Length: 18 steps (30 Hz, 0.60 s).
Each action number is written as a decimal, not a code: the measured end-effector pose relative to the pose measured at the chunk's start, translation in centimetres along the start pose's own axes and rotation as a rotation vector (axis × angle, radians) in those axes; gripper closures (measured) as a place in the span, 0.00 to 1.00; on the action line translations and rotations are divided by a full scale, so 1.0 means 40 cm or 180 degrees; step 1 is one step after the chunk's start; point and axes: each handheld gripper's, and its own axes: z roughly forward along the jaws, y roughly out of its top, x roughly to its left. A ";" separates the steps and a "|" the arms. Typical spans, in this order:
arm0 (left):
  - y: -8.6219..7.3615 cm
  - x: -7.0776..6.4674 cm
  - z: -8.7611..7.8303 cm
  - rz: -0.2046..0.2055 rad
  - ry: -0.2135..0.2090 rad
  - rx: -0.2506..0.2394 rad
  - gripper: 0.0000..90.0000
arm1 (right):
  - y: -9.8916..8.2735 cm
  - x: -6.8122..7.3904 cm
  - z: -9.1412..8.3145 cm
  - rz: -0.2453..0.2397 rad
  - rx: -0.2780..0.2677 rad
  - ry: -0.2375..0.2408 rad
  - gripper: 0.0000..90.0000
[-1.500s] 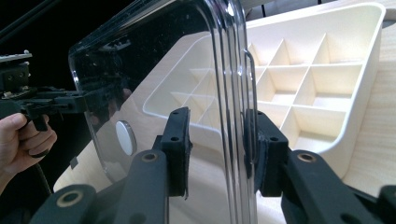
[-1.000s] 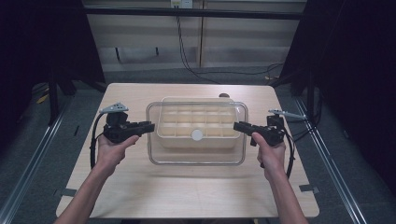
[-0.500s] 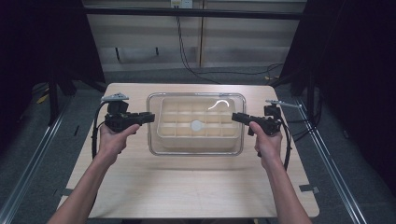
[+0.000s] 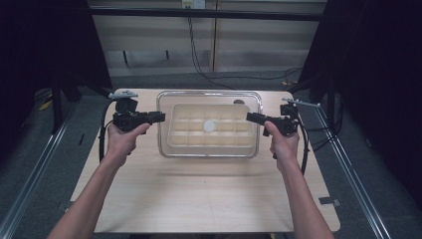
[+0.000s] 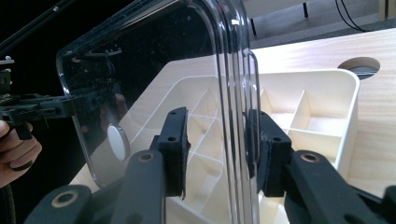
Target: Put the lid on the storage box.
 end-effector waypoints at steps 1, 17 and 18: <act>0.001 0.004 0.002 -0.0005 0.0001 0.0003 0.82 | 0.004 0.000 0.003 0.0009 -0.0011 0.0001 0.68; 0.030 0.018 0.040 0.0001 0.0081 0.0032 0.81 | 0.037 -0.025 0.030 0.0033 0.0039 -0.0134 0.66; 0.032 0.018 0.044 0.0003 0.0112 0.0032 0.81 | 0.038 -0.025 0.031 0.0028 0.0043 -0.0144 0.66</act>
